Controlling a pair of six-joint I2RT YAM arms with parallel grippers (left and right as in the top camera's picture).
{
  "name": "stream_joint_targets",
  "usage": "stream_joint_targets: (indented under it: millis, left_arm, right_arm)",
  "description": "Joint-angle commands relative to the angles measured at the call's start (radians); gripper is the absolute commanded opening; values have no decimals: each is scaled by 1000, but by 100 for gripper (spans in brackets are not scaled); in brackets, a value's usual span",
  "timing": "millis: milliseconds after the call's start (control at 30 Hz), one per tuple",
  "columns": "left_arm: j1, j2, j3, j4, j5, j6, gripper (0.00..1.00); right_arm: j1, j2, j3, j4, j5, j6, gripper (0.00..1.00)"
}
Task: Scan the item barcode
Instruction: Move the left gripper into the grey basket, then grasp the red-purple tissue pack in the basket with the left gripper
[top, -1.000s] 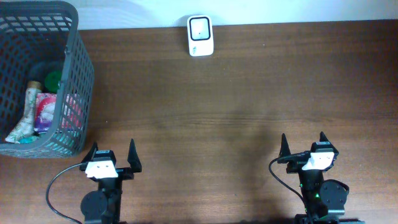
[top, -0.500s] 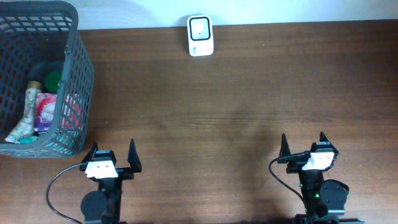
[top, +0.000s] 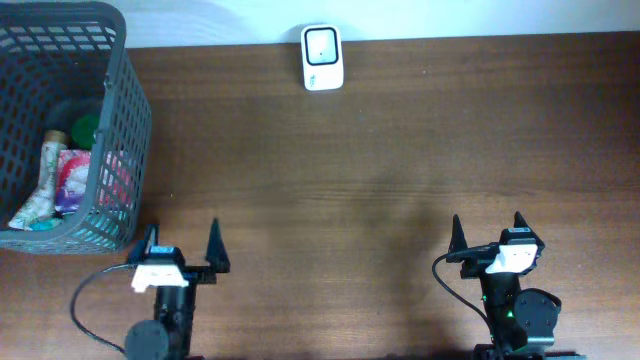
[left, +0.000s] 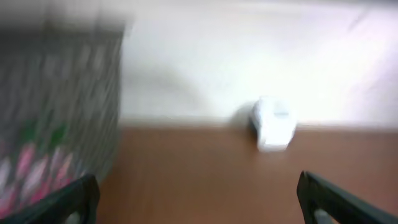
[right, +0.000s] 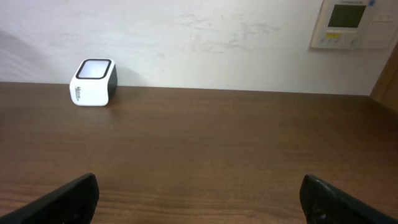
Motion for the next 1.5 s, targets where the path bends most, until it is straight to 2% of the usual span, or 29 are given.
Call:
stream_joint_targets:
  millis: [0, 67, 167, 233, 300, 333, 367, 433, 500, 533, 567, 600, 633, 667, 700, 767, 800, 833, 933, 1000, 1100, 1333, 1367, 1467]
  left_arm:
    - [2, -10, -1, 283, 213, -17, 99]
    - [2, -10, 8, 549, 206, -17, 99]
    - [2, 18, 148, 572, 51, -16, 99]
    - [2, 136, 322, 520, 44, 61, 99]
    - [2, 407, 701, 39, 58, 193, 99]
    - [2, 569, 919, -230, 207, 201, 99]
    - [2, 665, 1031, -368, 331, 202, 99]
    - [2, 812, 1164, -412, 354, 202, 99]
    - [4, 955, 1319, -441, 264, 114, 99]
    - [29, 1076, 1498, -572, 207, 56, 99]
    - [79, 1235, 1744, -783, 138, 35, 99]
    - [130, 1379, 1943, -931, 152, 40, 99]
    - [153, 1474, 2055, -1042, 200, 41, 99]
    - [167, 1547, 2096, -1122, 191, 83, 99]
    - [183, 1595, 2096, -1146, 169, 60, 99]
    - [253, 1659, 2119, -1130, 121, -114, 99]
    - [305, 1691, 2159, -1125, 123, -167, 99]
    - [352, 1722, 2198, -1138, 109, -172, 99]
    - [444, 1815, 2212, -1252, -178, -219, 99]
    - [449, 1869, 2212, -1276, -278, -219, 99]
    - [449, 1939, 2212, -1294, -274, -221, 99]
    - [446, 2180, 2212, -1423, -251, -373, 100]
    - [446, 2195, 2211, -1419, -217, -373, 91]
    - [426, 2243, 2210, -1415, -182, -372, 92]
  right_arm:
    - [6, -5, -8, -2, 5, 4, 99]
    - [6, -5, -8, -2, 5, 4, 99]
    - [6, -5, -8, -2, 5, 4, 99]
    - [6, -5, -8, -2, 5, 4, 99]
    - [6, -5, -8, -2, 5, 4, 99]
    - [6, -5, -8, -1, 5, 4, 99]
    - [6, -5, -8, -1, 5, 4, 99]
    - [6, -5, -8, -2, 5, 4, 99]
    - [6, -5, -8, -2, 5, 4, 99]
    - [6, -5, -8, -2, 5, 4, 99]
    - [6, -5, -8, -2, 5, 4, 99]
    - [6, -5, -8, -2, 5, 4, 99]
    - [6, -5, -8, -2, 5, 4, 99]
    - [6, -5, -8, -1, 5, 4, 99]
    - [6, -5, -8, -2, 5, 4, 99]
    - [6, -5, -8, -2, 5, 4, 99]
    - [6, -5, -8, -2, 5, 4, 99]
    - [6, -5, -8, -2, 5, 4, 99]
    - [6, -5, -8, -2, 5, 4, 99]
    - [6, -5, -8, -2, 5, 4, 99]
    - [6, -5, -8, -1, 5, 4, 99]
    - [6, -5, -8, -2, 5, 4, 99]
    - [6, -5, -8, -1, 5, 4, 99]
    - [6, -5, -8, -1, 5, 4, 99]
